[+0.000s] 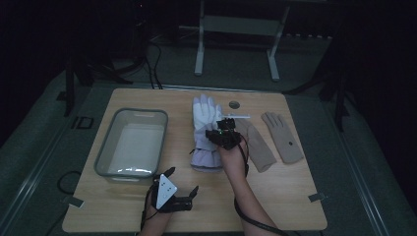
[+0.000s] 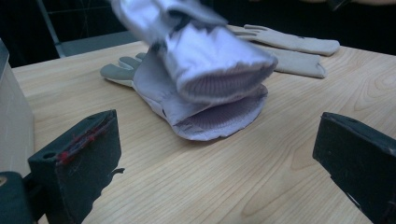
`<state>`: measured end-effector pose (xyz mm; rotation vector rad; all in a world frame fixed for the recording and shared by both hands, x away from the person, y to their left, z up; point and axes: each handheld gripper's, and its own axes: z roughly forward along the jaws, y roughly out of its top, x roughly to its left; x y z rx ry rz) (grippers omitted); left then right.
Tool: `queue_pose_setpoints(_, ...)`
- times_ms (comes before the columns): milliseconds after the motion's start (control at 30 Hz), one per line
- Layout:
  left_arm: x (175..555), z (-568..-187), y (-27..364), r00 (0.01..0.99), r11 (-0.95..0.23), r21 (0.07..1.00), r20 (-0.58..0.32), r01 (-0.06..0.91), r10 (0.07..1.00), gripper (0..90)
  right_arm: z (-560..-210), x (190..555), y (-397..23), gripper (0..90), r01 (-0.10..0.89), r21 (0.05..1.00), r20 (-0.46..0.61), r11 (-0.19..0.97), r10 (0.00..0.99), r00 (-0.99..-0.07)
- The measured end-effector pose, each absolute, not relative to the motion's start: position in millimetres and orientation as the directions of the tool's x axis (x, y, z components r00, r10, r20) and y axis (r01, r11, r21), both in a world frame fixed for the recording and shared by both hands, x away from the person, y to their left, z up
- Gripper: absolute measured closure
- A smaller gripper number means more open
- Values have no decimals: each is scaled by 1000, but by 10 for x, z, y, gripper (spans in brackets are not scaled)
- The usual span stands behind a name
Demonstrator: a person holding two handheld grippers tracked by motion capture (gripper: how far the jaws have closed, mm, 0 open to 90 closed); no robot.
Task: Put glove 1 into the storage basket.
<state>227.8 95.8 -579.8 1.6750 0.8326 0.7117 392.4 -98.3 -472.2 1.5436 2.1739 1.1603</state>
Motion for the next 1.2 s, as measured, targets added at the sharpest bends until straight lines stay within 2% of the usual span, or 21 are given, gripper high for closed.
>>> queue_pose_setpoints(200, 2283, -5797, 958, 578, -171, 970, 40, 175, 815, 13, -4935, 4041, -935, 697, 726, 666, 205, 169, 895, -396)
queue_pose_setpoints(400, 2283, -5797, 956, 577, -170, 969, 37, 178, 816, 13, -5071, 4082, -944, 603, 738, 652, 206, 173, 897, -392)
queue_pose_setpoints(567, 2284, -5797, 956, 576, -168, 970, 36, 178, 817, 13, -5122, 4070, -994, 630, 756, 632, 220, 172, 895, -388)
queue_pose_setpoints(1200, 2285, -5797, 943, 573, -173, 968, 40, 180, 818, 13, -5152, 3798, -1397, 650, 739, 666, 220, 104, 919, -328)
